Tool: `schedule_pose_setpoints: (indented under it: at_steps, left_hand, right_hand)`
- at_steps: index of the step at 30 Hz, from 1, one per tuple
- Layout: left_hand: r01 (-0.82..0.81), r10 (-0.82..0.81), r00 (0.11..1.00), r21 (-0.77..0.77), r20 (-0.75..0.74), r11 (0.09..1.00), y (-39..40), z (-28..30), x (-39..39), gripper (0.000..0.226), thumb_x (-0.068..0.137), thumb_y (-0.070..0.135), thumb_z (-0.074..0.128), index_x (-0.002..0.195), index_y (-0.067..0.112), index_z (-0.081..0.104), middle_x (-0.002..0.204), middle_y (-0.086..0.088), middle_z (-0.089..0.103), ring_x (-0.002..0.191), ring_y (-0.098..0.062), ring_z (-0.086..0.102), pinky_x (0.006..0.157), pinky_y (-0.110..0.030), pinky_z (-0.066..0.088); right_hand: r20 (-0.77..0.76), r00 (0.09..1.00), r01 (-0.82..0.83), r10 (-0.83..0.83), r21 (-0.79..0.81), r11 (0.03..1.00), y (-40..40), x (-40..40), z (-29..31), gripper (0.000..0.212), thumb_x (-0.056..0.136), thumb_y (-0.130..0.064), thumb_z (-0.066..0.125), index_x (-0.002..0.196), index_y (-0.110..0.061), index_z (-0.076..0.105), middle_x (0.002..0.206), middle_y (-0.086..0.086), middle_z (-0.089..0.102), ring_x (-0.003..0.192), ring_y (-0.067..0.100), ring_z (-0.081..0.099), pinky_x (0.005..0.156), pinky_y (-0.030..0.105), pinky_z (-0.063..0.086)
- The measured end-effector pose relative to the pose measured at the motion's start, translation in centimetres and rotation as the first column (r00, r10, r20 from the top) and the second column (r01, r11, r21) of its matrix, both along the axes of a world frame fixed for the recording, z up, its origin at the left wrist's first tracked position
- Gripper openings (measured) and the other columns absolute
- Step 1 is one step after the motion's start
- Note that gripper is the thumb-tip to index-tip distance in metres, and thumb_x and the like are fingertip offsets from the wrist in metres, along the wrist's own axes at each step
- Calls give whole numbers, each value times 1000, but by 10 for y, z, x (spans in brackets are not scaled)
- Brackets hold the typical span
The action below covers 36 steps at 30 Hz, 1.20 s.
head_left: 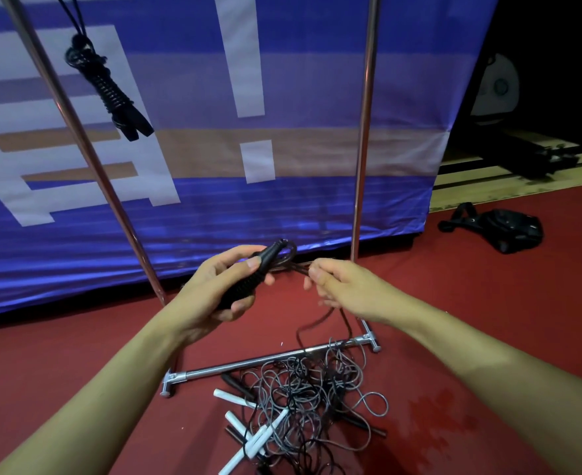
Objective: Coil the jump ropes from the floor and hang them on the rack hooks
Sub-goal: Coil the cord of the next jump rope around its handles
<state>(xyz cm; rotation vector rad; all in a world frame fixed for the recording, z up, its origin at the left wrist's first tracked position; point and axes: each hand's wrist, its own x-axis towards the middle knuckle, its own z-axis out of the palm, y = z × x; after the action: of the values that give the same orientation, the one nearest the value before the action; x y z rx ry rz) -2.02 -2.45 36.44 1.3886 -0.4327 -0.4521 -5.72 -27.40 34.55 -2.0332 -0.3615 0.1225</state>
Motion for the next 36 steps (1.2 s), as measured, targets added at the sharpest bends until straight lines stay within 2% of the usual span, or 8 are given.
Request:
schedule_pose_setpoints:
  at_steps: [3,7,12,18,23,27,32,36]
  left_hand:
    - [-113,113,994,8,-2,994,-1,0,3,41,93,25,61,131,9,62,93,-15,70,42,-13,37,40,-13,19]
    - [-188,176,979,129,101,974,-1,-2,2,34,98,24,63,130,13,63,96,-14,74,46,-16,42,43,-15,24]
    - [-300,274,949,179,156,937,-6,-9,5,26,102,25,63,125,13,65,97,-12,76,52,-15,46,44,-20,28]
    - [-402,316,907,345,279,848,-8,-18,12,23,98,30,70,106,9,63,56,1,60,49,-18,47,41,-22,32]
    - [-422,254,883,428,396,799,-7,-17,15,19,95,26,74,104,14,62,58,5,61,44,-10,53,46,-19,40]
    - [-270,-48,877,573,477,774,-6,-11,14,24,96,26,73,120,25,67,87,3,74,52,-13,62,59,-24,51]
    - [-28,-296,889,687,350,726,-7,2,-2,29,95,29,74,124,25,69,93,1,74,58,-5,63,64,-20,53]
    - [-4,-365,867,736,341,677,-15,7,-15,29,83,50,83,93,24,76,76,-8,68,56,-8,55,60,-31,47]
  right_hand:
    - [-100,995,29,-27,20,999,7,-3,0,25,109,-32,47,93,-22,62,65,-12,52,58,9,43,55,25,43]
    - [-100,995,5,-20,-148,989,8,-4,4,32,107,-42,46,83,-24,55,61,-13,50,59,7,47,65,26,42]
    - [104,995,35,5,-373,927,4,-6,6,12,104,-36,52,106,-27,45,71,-14,62,63,2,52,70,31,44]
    - [302,949,170,85,-722,670,3,-17,19,23,104,-42,49,122,-32,41,115,-7,64,101,29,64,82,42,49]
    - [533,801,319,274,-766,558,15,-27,37,30,108,-46,31,118,-30,53,111,-9,64,93,26,68,68,38,45]
    - [667,655,433,355,-716,547,16,-25,44,24,101,-45,47,95,-28,62,84,-7,60,72,20,66,49,30,28]
    - [690,664,449,288,-677,583,9,-21,58,39,98,-63,35,98,-33,60,86,-9,61,71,19,66,50,28,32]
    - [658,712,440,243,-688,577,5,-17,61,48,94,-72,29,102,-35,58,89,-10,61,71,22,65,55,29,29]
